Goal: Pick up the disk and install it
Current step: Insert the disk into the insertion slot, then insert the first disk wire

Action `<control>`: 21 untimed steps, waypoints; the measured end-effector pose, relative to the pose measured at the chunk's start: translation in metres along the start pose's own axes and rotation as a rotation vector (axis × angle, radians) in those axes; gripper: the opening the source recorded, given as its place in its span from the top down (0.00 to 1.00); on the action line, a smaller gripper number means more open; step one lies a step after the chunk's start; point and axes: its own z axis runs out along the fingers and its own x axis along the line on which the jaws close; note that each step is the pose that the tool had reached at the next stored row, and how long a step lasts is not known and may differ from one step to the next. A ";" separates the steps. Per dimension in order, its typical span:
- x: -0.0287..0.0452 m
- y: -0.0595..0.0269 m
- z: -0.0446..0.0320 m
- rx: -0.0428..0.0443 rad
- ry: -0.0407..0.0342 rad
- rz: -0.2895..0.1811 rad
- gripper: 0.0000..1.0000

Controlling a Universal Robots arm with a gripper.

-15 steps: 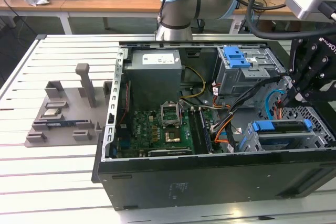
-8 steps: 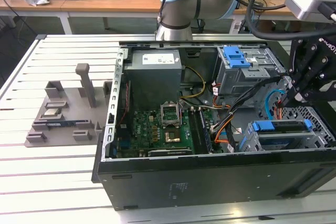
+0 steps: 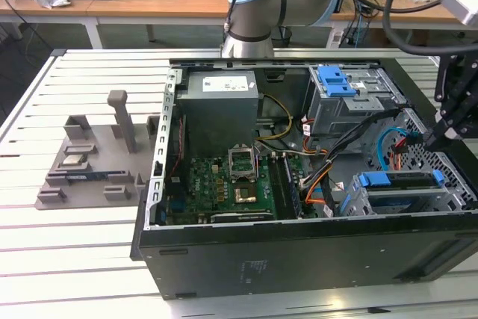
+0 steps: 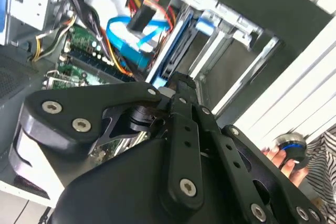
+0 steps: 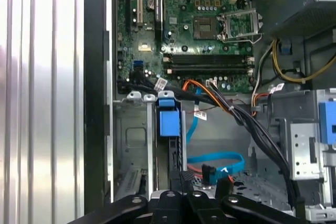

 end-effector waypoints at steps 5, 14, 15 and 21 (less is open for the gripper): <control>-0.0023 -0.0199 0.0023 -0.0012 0.0007 0.000 0.89; -0.0025 -0.0240 0.0042 -0.0012 0.0008 0.000 0.89; -0.0025 -0.0240 0.0043 -0.0013 0.0007 0.000 0.89; -0.0025 -0.0240 0.0044 -0.0012 0.0008 0.000 0.89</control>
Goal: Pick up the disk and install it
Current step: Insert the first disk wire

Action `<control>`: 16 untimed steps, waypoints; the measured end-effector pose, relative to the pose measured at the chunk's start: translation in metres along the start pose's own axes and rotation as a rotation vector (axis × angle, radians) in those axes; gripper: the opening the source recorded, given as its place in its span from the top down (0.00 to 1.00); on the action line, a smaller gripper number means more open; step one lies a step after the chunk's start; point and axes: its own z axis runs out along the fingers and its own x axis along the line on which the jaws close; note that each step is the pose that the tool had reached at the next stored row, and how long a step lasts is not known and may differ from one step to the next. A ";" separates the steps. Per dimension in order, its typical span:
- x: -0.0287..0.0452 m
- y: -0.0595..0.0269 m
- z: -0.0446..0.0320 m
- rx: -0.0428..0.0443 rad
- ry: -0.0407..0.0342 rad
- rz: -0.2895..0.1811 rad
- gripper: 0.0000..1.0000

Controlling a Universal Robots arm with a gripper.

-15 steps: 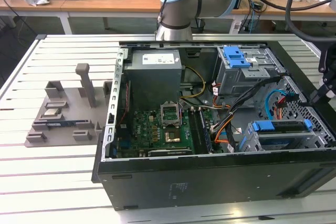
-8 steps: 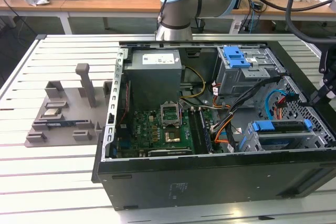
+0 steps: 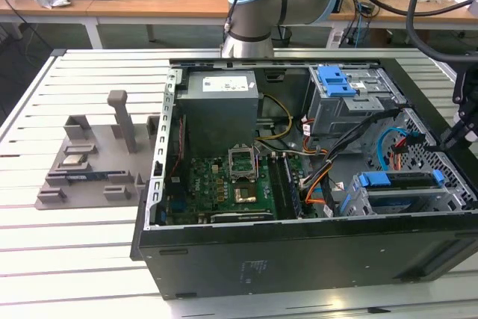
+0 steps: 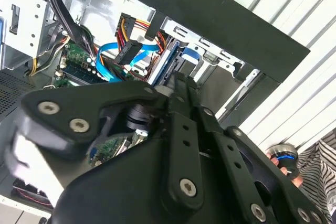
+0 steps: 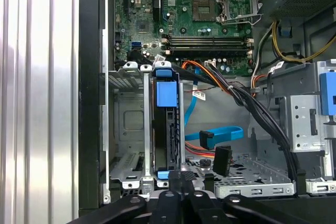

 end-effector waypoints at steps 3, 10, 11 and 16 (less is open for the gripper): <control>0.0000 0.0000 0.0001 -0.0001 0.0000 0.000 0.71; -0.0016 0.0000 0.0009 0.0000 0.0005 0.000 0.58; -0.0029 -0.0001 0.0013 -0.0001 0.0003 0.000 0.58; -0.0146 0.0002 0.0028 -0.0001 0.0004 0.000 0.58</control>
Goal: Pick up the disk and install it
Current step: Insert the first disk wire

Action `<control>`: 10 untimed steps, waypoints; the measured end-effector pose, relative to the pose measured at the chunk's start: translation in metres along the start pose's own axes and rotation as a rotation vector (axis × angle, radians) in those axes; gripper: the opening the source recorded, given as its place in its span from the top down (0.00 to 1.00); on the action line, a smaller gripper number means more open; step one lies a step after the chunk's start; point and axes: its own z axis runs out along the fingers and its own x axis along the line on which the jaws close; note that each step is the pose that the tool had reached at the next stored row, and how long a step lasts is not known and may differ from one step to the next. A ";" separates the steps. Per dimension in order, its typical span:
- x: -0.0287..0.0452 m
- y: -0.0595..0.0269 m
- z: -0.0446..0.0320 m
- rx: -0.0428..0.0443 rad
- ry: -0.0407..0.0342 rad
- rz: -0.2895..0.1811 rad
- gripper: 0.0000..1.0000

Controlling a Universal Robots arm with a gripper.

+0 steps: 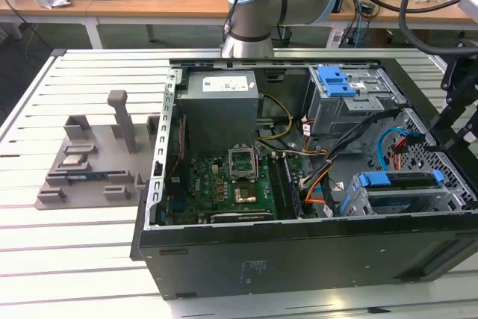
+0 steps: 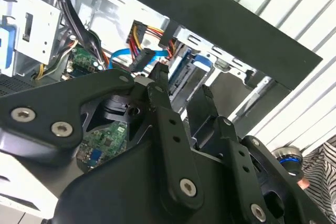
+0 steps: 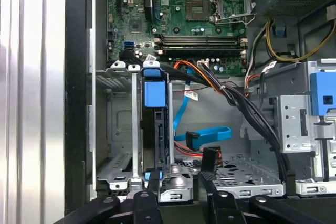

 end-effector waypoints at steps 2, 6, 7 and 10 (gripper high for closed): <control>-0.0076 -0.0003 0.0063 0.0000 0.0002 0.000 0.58; -0.0214 0.0028 0.0196 0.0000 0.0001 0.000 0.58; -0.0244 0.0040 0.0239 0.0001 0.0002 0.000 0.58; -0.0244 0.0038 0.0301 0.0001 0.0017 0.000 0.58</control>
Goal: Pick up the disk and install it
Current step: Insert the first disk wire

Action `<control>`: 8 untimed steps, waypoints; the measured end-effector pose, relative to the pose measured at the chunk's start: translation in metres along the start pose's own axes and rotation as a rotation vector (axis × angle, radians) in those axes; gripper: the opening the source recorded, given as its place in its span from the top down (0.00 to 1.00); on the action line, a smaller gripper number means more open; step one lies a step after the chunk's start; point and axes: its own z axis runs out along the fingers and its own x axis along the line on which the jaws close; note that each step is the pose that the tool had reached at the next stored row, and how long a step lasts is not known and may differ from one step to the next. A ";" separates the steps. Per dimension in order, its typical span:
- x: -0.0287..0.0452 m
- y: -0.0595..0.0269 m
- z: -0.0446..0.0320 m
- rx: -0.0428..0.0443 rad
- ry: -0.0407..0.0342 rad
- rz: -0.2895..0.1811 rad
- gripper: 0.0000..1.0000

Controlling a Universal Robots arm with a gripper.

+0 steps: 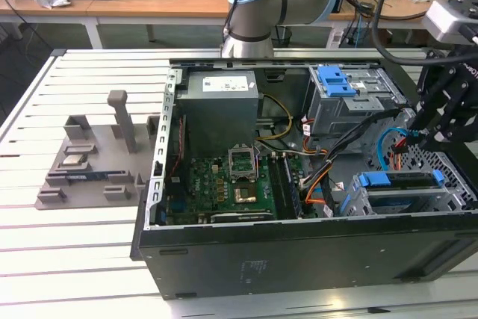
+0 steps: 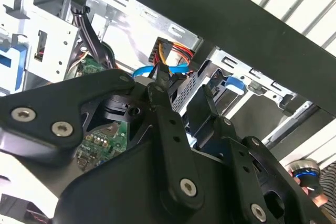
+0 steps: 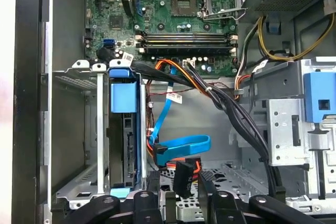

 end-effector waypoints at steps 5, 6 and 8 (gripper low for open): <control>0.0000 0.0000 0.0002 0.0000 0.0008 0.000 0.58; 0.0001 0.0000 0.0002 0.0000 0.0009 0.000 0.58; 0.0000 0.0000 0.0002 0.0000 0.0010 0.000 0.58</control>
